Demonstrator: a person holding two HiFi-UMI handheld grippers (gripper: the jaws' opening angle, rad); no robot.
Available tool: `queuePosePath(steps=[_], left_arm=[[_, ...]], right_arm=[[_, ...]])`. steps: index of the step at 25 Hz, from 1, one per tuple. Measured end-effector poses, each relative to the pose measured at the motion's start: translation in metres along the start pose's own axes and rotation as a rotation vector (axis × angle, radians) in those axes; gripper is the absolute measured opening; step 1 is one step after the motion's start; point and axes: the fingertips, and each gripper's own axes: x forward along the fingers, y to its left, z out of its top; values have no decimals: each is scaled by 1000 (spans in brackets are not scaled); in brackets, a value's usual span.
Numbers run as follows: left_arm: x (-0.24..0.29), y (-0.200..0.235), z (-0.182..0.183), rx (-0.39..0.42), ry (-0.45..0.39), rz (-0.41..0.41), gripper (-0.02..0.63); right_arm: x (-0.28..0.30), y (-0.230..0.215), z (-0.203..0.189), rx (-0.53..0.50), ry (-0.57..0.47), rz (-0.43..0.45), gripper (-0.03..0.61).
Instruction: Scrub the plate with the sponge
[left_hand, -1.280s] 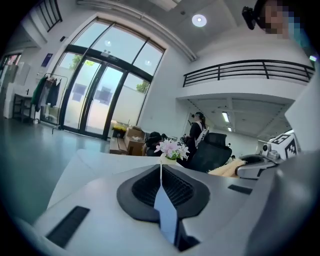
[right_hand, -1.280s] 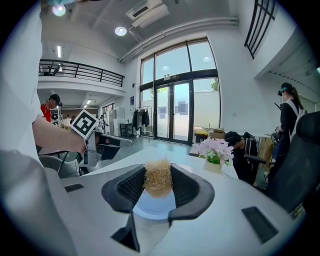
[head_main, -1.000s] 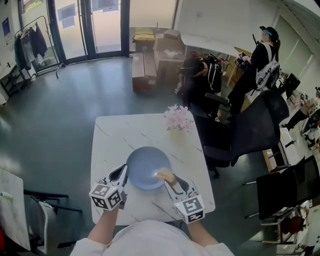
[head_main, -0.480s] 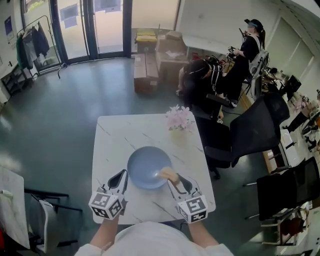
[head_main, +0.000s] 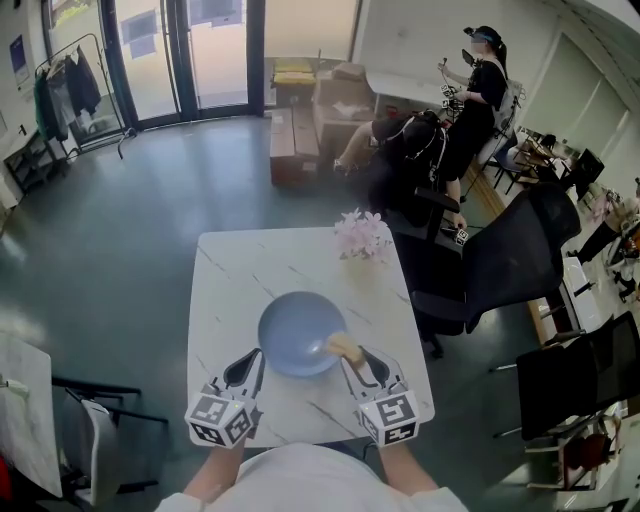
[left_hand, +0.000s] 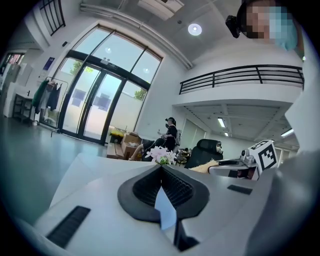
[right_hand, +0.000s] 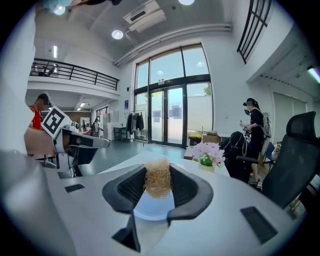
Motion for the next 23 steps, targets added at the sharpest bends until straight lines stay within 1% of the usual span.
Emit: queuePosePath(steps=[5, 23], left_arm=[[-1, -1, 2, 16, 1, 1, 32], [-1, -1, 2, 14, 11, -7, 32]], right_arm=[[-1, 1, 1, 3, -5, -3, 149], [-6, 4, -1, 7, 3, -16, 150]])
